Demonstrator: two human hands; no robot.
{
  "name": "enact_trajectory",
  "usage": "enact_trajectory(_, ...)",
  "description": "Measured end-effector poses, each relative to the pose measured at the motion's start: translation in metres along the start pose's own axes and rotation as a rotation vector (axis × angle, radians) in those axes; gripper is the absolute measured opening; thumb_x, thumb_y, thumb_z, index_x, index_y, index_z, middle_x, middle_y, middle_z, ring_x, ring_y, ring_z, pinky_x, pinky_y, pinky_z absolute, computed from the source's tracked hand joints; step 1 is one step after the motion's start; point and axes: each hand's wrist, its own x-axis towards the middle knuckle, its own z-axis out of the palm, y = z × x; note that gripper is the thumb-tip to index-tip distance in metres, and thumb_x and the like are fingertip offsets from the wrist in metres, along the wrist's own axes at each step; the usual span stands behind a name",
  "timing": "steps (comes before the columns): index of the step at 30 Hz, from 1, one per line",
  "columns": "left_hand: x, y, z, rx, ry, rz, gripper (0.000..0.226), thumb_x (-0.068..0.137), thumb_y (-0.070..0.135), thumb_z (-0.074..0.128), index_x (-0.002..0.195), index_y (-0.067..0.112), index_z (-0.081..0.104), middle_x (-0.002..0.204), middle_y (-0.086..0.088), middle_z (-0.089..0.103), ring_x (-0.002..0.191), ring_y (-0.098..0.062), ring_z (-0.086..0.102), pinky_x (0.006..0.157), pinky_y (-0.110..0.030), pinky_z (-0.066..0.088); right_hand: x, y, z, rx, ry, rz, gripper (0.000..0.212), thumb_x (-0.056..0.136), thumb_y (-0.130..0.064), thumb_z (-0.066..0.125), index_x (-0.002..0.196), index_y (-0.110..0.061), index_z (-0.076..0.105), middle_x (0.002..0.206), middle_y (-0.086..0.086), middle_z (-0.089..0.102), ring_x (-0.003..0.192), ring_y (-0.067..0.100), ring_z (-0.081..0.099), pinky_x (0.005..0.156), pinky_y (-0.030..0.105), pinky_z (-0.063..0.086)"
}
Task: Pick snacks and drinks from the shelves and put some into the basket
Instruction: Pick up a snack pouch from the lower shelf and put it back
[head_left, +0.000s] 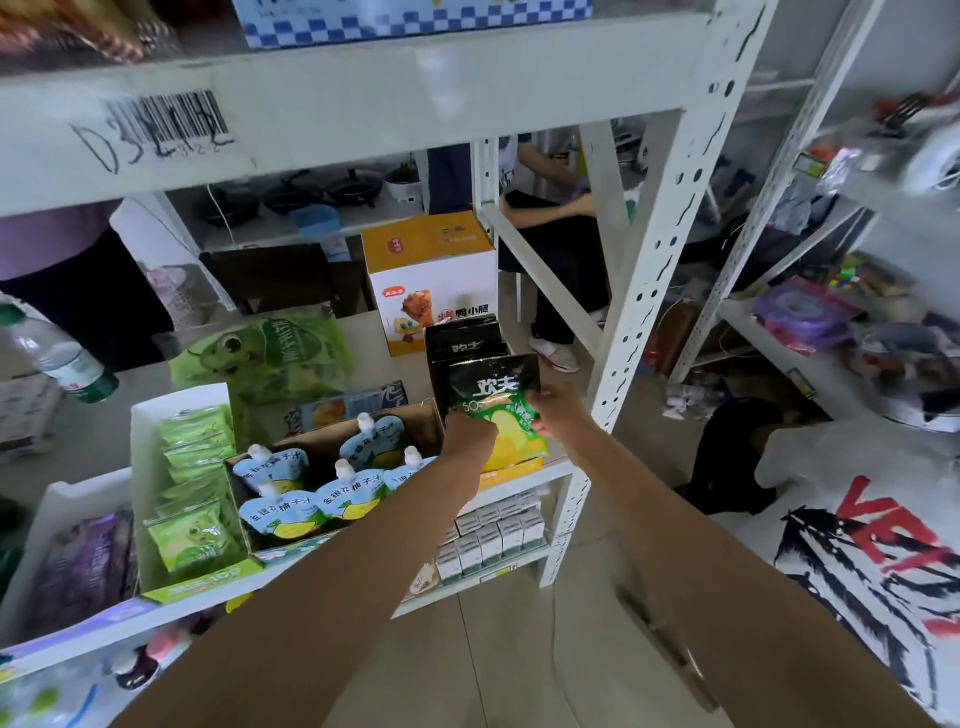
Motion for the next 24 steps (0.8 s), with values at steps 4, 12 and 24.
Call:
enact_trajectory(4,-0.018,0.007,-0.019,-0.008,-0.059,0.064,0.007,0.098,0.002,0.052,0.099,0.009,0.051,0.085,-0.006,0.051,0.081,-0.019,0.053,0.081,-0.033,0.049,-0.011,-0.011,-0.008,-0.006,0.079,-0.098,0.019,0.096,-0.011,0.054,0.098,0.006,0.062,0.058,0.002,0.037,0.051,0.014,0.032,0.057,0.035,0.03)
enact_trajectory(12,-0.053,0.011,-0.064,0.259,-0.143,0.357,0.013,0.097,0.024,0.06,0.085,0.022,0.062,0.096,-0.008,0.064,0.096,-0.026,0.062,0.085,-0.037,0.048,-0.049,-0.038,-0.014,0.083,0.092,-0.208,0.028,0.094,-0.017,0.063,0.067,-0.024,0.06,0.04,-0.012,0.048,0.031,-0.002,0.039,0.041,0.016,0.031)
enact_trajectory(24,-0.082,0.0,-0.091,-0.262,-0.161,0.311,0.022,0.098,0.016,0.057,0.116,0.008,0.067,0.114,-0.012,0.07,0.105,-0.027,0.066,0.078,-0.032,0.058,-0.118,-0.049,0.004,0.082,0.013,-0.207,0.063,0.084,-0.061,0.06,0.089,0.001,0.064,0.073,0.004,0.055,0.068,0.017,0.054,0.077,0.045,0.058)
